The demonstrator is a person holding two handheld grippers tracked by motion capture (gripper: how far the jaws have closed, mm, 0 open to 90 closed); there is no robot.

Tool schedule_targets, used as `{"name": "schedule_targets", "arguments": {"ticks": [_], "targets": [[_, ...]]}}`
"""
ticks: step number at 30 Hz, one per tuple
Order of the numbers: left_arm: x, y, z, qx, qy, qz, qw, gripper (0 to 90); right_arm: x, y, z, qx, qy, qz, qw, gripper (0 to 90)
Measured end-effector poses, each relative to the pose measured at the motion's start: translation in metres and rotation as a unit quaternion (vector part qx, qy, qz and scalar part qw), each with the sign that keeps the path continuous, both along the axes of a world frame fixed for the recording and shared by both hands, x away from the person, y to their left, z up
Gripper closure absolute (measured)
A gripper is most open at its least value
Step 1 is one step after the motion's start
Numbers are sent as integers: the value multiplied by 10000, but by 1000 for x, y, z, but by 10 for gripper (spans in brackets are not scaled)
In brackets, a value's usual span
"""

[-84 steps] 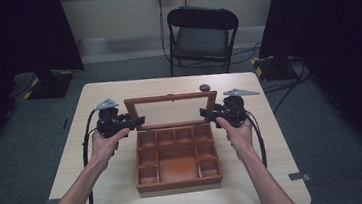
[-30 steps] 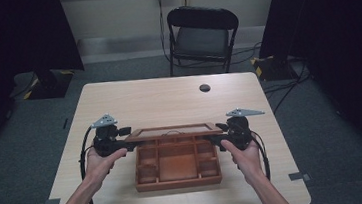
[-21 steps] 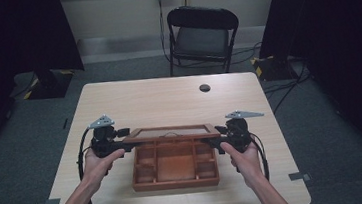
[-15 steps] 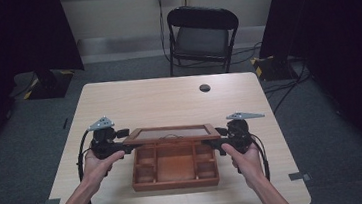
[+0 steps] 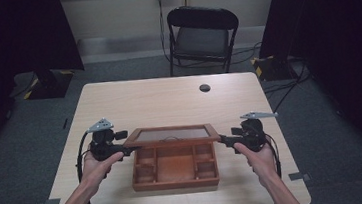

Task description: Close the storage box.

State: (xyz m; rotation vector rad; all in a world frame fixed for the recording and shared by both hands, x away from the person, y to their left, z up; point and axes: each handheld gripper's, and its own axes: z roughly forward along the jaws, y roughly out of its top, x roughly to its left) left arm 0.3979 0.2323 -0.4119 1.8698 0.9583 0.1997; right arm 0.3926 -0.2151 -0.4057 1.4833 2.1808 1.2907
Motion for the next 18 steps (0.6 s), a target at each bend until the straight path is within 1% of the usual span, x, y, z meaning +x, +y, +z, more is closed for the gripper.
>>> {"name": "schedule_targets", "arguments": {"ticks": [1,2,3,4,6,7,8,9,10,12,13,15,16,18], "targets": [[0,0,0,0,0,0,10000,172,0,0,0,0,0,0,10000,260],[-2,1,-1,57,-17,-36,10000,173,0,-7,3,43,-49,-64,10000,268],[-3,1,-1,94,-15,-70,9999,173,-1,-9,5,85,-90,-89,9999,282],[-4,2,-1,92,3,-79,9999,172,-1,-11,7,135,-120,-94,9998,287],[-4,3,-3,90,23,-85,9999,171,0,-10,15,142,-203,-56,9997,278],[-5,3,-3,80,29,-79,9999,171,1,-8,20,184,-182,-32,9997,244],[-5,3,-4,90,25,-86,9999,171,2,-6,24,207,-133,12,9997,243],[-6,3,-4,83,14,-65,9999,171,2,-2,31,166,-169,94,9997,260],[-6,3,-4,83,12,-58,9999,172,2,2,36,149,-273,137,9994,265],[-7,3,-4,90,30,-93,9999,177,2,10,44,294,-354,300,9985,291],[-7,3,-5,110,34,-98,9999,176,2,15,48,314,-375,420,9979,307],[-8,3,-6,119,36,-117,9999,175,0,27,57,377,-467,633,9962,337],[-8,3,-7,157,37,-127,9998,173,-1,34,61,396,-517,739,9951,339],[-9,3,-8,96,87,-107,9999,173,-4,48,69,449,-619,985,9922,327]]}}
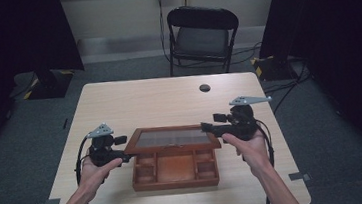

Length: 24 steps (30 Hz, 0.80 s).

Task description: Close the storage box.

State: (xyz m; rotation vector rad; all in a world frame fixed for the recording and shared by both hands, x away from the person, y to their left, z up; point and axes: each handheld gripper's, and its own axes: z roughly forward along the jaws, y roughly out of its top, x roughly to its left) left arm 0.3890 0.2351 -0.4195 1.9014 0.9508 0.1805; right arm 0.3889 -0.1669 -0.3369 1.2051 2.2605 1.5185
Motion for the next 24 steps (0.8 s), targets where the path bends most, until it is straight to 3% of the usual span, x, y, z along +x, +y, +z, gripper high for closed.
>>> {"name": "schedule_targets", "arguments": {"ticks": [1,2,5,11,14,18,24], "targets": [[0,0,0,0,0,0,10000,179,0,0,0,0,0,0,10000,327],[-1,0,0,-110,69,-19,9999,180,-2,15,6,26,-26,299,9995,338],[-3,-1,-2,-20,35,-33,10000,184,-5,37,10,30,16,794,9968,424],[-5,-1,-4,4,42,-59,10000,185,-6,71,1,-111,288,1516,9880,588],[-5,-1,-4,-5,28,-66,10000,185,-6,75,-6,-241,391,1647,9853,659],[-5,-1,-5,-4,35,-92,10000,185,-6,75,-12,-180,517,1791,9823,743],[-4,-3,-6,38,22,-125,9999,184,-5,77,-15,-162,620,1892,9798,762]]}}
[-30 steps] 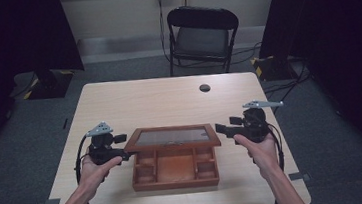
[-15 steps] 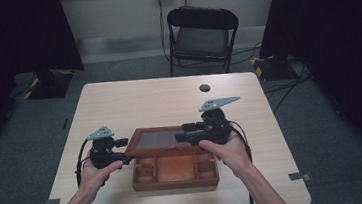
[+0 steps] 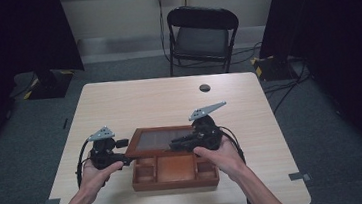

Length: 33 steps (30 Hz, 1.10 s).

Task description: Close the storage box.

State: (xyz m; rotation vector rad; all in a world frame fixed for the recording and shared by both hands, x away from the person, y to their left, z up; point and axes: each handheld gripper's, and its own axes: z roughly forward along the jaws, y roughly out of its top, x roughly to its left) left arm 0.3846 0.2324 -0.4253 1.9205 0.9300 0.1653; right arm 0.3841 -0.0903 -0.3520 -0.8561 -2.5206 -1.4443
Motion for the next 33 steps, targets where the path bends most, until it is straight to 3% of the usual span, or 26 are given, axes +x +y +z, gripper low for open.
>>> {"name": "schedule_targets", "arguments": {"ticks": [14,21,28,33], "targets": [[2,-1,-2,114,21,19,9999,205,5,2,-5,33,66,248,9997,808],[5,-2,-5,56,95,58,9999,204,6,2,-6,-93,3,199,9998,810],[6,-4,-6,126,100,-15,9999,204,5,2,-7,-226,-81,189,9995,810],[6,-3,-6,116,109,-34,9999,190,5,-2,-8,-210,-61,183,9996,808]]}}
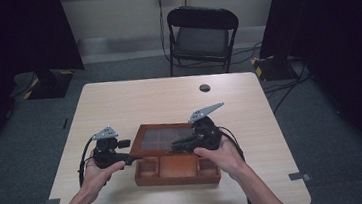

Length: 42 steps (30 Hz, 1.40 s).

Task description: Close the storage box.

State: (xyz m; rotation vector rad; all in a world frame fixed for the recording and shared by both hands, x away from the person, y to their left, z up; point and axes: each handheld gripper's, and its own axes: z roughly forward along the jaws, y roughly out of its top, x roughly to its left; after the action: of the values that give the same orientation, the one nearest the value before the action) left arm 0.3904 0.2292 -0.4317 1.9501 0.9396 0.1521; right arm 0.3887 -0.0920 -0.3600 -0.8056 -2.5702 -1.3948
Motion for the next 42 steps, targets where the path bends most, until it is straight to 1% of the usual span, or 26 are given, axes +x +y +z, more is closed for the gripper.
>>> {"name": "schedule_targets", "arguments": {"ticks": [4,6,7,8,10,12,14,16,18,20,24,26,28,30,32,34,36,37,39,41,42], "targets": [[0,0,-1,30,0,-21,10000,190,-2,-1,1,-21,-33,-49,10000,807],[1,1,-1,75,14,9,10000,195,-2,-2,1,-27,-31,-44,10000,806],[1,2,-2,26,29,16,10000,195,-2,-2,1,-25,-35,-45,10000,807],[1,4,-2,65,26,31,10000,195,-2,-2,1,-29,-40,-45,10000,806],[2,6,-2,21,45,89,9999,195,-3,-3,1,-39,-46,-51,10000,806],[2,8,-2,58,45,101,9999,195,-4,-3,0,-61,-56,-39,10000,806],[3,10,-2,21,53,150,9999,195,-5,-3,0,-81,-51,-45,9999,806],[4,13,-2,11,18,163,9999,194,-6,-4,-1,-91,-51,-49,9999,806],[4,17,-1,62,-3,203,9998,193,-7,-4,-1,-102,-74,-35,9999,806],[5,18,-1,68,5,214,9997,193,-8,-4,-2,-115,-124,-12,9999,806],[6,23,-2,106,21,252,9996,192,-10,-3,-5,-162,-151,14,9998,806],[7,25,-3,137,22,281,9995,191,-11,-3,-7,-191,-141,40,9997,806],[8,27,-4,116,32,340,9994,191,-12,-2,-9,-220,-104,45,9997,806],[8,28,-4,142,46,419,9990,192,-13,-2,-10,-240,-87,51,9997,806],[9,30,-3,225,6,431,9988,192,-13,-2,-12,-229,-90,57,9997,806],[9,34,-2,281,20,478,9985,191,-13,-1,-13,-249,-88,65,9996,806],[9,38,0,374,-53,550,9978,189,-14,0,-14,-285,-80,72,9995,806],[9,41,0,377,-60,593,9975,190,-15,0,-15,-305,-79,78,9995,806],[9,47,0,448,-54,624,9970,190,-16,0,-18,-347,-65,111,9993,806],[8,53,-2,394,-16,723,9966,190,-17,2,-21,-402,-63,153,9991,807],[8,53,-2,394,-16,723,9966,190,-17,2,-21,-402,-63,153,9991,807]]}}
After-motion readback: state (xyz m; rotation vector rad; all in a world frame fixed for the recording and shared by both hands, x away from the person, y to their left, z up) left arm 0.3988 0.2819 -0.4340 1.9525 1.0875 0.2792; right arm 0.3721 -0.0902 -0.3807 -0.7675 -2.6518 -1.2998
